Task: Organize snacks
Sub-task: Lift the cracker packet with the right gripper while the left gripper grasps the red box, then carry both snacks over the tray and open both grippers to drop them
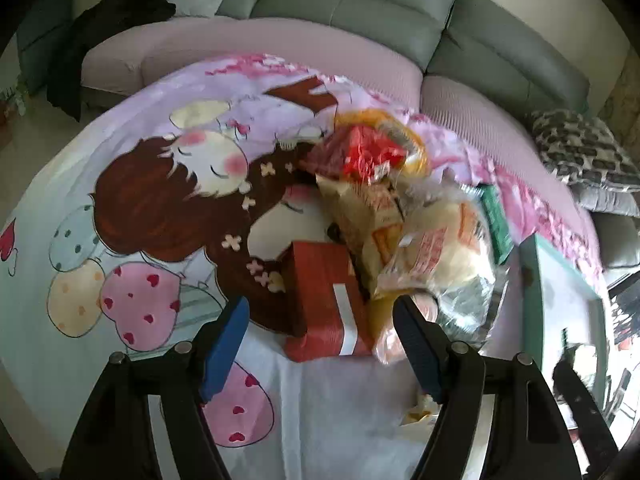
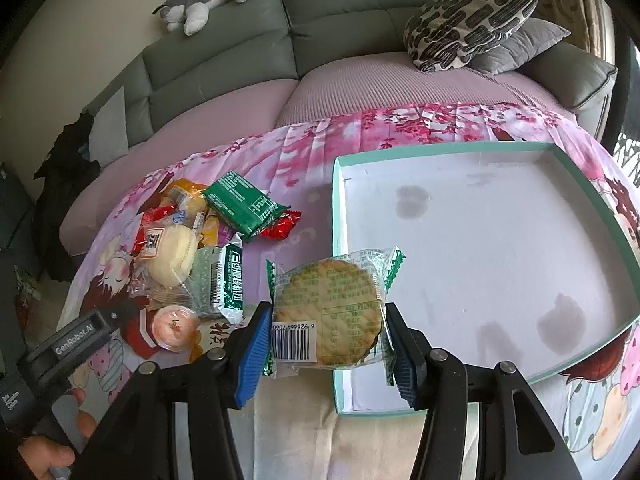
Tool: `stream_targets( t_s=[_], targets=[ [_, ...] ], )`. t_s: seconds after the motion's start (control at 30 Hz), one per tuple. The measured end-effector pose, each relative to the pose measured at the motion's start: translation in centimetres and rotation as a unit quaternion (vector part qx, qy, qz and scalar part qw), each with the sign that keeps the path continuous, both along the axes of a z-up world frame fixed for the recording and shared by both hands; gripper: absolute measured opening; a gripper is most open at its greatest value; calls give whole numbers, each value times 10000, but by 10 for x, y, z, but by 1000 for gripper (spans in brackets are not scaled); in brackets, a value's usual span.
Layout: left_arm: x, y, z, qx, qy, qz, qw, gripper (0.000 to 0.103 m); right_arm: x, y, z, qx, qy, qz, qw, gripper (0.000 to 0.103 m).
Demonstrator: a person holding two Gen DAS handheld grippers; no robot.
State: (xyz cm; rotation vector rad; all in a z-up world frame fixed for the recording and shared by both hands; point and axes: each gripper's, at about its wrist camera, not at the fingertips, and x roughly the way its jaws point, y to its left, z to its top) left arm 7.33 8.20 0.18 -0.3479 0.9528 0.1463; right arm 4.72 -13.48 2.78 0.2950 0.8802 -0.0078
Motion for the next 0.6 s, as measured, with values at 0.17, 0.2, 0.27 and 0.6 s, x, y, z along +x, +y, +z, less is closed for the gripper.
stream_targets(
  t_s=[0.17,0.2,0.27,0.6],
  targets=[
    [7,-3,-12,299,209,58,9993,76,0,0,0,15,1,-15,10000,57],
    [11,-5,-18,247,291,-36,9993,76,0,0,0,19,1,-17,10000,57],
    [14,-10,-23,340,341,-133,9988,74,0,0,0,28,2,-23,10000,57],
    [15,-3,-26,335,411,30,9986,47,-1,-4,1,112,-3,-77,9999,57]
  ],
)
